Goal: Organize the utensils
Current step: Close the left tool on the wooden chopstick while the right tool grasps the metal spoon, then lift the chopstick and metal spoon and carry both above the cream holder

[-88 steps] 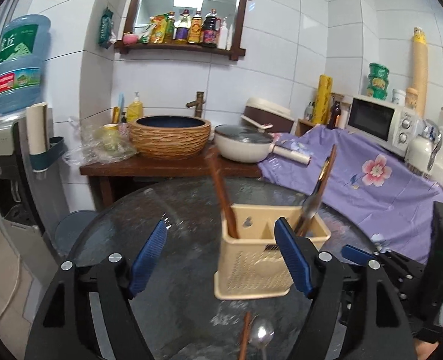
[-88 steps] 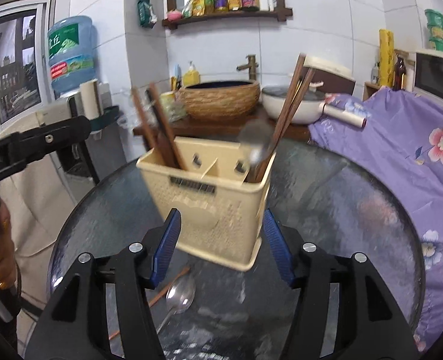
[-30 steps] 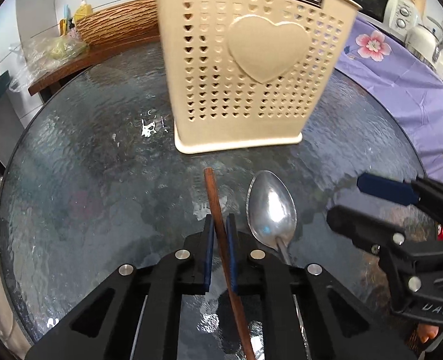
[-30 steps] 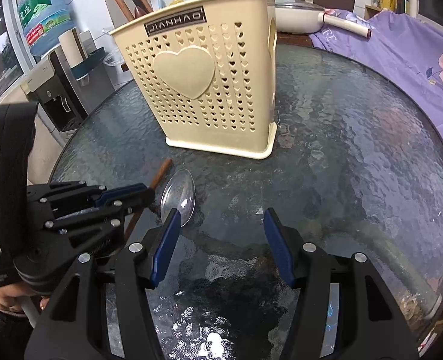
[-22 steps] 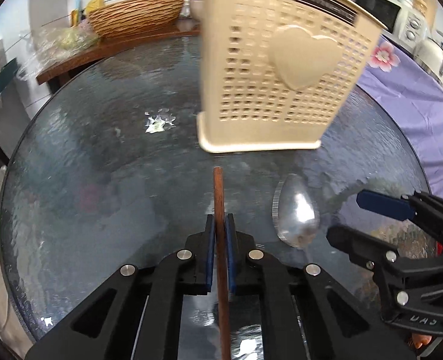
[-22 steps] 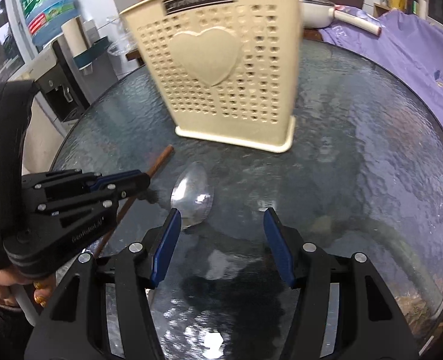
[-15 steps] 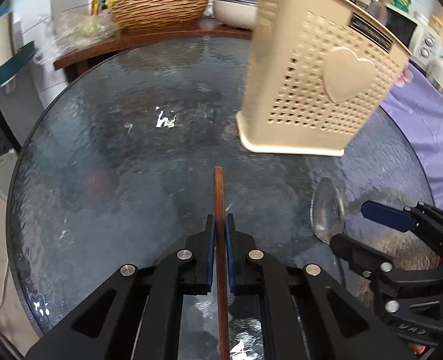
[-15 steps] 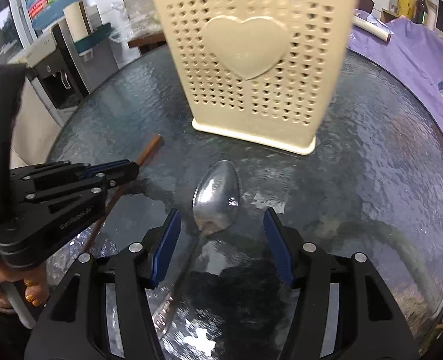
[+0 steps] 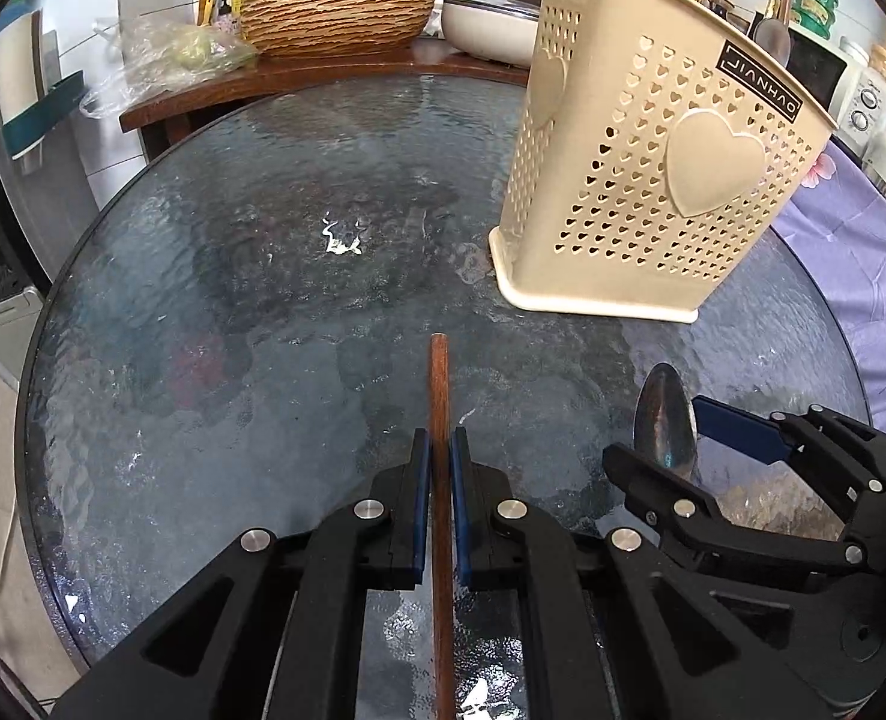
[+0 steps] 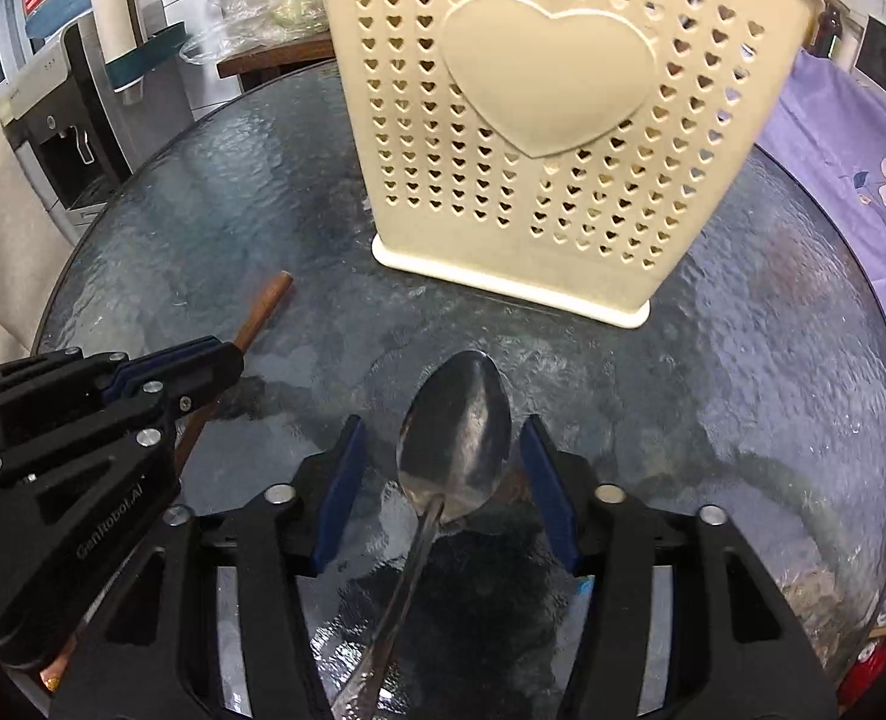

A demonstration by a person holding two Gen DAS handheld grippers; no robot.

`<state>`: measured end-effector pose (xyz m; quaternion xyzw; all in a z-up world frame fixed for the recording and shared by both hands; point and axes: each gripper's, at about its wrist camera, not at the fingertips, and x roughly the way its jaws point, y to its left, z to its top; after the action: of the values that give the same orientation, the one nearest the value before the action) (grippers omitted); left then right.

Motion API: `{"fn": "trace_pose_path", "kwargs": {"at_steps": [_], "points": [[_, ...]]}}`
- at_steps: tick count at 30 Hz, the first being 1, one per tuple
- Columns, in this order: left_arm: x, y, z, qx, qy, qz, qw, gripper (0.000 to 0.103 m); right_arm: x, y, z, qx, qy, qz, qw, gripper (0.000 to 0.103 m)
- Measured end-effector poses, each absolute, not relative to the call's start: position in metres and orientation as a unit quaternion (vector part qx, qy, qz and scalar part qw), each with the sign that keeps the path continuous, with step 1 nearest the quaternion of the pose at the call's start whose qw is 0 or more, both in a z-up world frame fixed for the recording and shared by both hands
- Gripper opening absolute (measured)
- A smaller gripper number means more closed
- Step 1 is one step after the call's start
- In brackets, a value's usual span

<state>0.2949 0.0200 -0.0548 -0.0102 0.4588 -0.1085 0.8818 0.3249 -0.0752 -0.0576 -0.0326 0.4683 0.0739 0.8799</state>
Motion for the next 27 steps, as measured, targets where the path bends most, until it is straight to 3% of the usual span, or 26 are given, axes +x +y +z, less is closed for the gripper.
{"fn": "trace_pose_path", "kwargs": {"at_steps": [2, 27], "points": [[0.295, 0.021, -0.055, -0.013, 0.460, -0.109, 0.881, 0.007, 0.325, -0.072, -0.057, -0.036, 0.466, 0.079, 0.881, 0.038], [0.290, 0.025, -0.037, -0.032, 0.437, -0.108, 0.892, 0.007, 0.274, -0.135, 0.008, 0.041, 0.368, 0.182, 0.911, 0.037]]}}
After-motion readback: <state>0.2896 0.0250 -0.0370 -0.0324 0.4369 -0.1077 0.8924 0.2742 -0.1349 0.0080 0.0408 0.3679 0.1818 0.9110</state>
